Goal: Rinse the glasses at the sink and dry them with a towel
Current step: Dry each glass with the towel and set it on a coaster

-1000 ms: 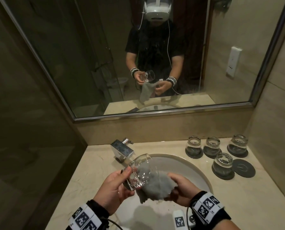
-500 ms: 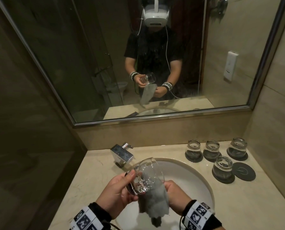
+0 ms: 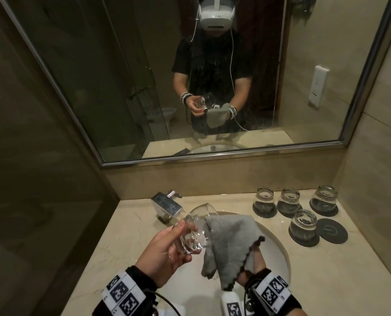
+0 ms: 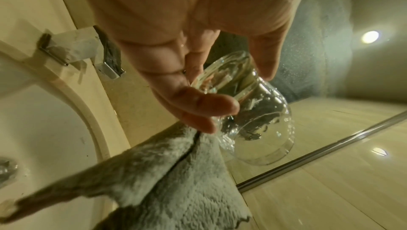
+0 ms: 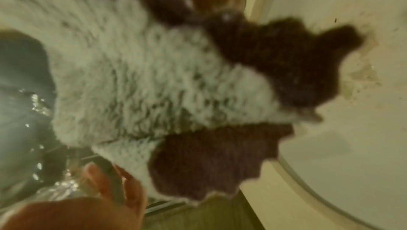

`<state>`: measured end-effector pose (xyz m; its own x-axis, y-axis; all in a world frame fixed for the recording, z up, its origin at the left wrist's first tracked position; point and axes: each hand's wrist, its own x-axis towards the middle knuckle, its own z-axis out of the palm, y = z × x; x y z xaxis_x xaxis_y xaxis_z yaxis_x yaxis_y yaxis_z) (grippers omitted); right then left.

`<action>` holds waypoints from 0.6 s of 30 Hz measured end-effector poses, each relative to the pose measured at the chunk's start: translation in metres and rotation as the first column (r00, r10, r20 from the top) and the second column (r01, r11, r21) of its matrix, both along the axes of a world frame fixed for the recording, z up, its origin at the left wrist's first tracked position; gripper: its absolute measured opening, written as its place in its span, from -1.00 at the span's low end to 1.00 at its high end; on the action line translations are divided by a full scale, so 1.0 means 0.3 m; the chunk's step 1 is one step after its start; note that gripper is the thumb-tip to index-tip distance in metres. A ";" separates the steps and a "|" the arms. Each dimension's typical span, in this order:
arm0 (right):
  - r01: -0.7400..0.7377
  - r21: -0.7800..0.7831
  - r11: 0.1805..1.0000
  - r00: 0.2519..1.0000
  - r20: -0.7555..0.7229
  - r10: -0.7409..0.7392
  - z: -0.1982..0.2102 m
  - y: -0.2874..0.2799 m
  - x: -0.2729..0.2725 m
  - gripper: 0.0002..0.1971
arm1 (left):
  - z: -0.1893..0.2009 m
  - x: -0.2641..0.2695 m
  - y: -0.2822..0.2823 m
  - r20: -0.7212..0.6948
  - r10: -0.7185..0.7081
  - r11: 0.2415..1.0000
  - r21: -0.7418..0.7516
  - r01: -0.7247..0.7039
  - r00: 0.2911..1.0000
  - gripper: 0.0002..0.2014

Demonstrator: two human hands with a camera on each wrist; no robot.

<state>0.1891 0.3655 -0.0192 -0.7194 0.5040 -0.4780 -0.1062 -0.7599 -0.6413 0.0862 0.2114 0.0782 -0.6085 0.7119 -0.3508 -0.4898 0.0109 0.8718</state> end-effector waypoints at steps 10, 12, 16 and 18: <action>0.212 0.614 0.760 0.942 -0.335 0.008 0.172 0.043 0.028 -0.63 | -0.009 -0.033 0.028 0.008 0.120 0.993 0.007 -0.120 0.993 -0.48; 0.237 0.802 0.548 0.964 -0.265 -0.030 0.211 0.058 0.037 -0.72 | -0.004 -0.036 0.031 0.031 0.099 0.994 0.037 -0.100 0.995 -0.51; 0.375 0.798 0.471 0.921 -0.378 -0.092 0.279 0.074 0.040 -0.74 | 0.019 -0.048 0.041 0.011 0.065 0.994 0.088 -0.066 0.998 -0.51; 0.402 0.806 0.435 0.908 -0.411 -0.077 0.316 0.071 0.046 -0.73 | 0.030 -0.055 0.044 0.001 0.054 0.993 0.108 -0.054 0.999 -0.49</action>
<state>0.2030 0.3868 0.0756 -0.5068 0.7038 0.4978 -0.4765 0.2526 -0.8421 0.0697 0.2247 0.0873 -0.6473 0.7118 -0.2727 -0.4856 -0.1094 0.8673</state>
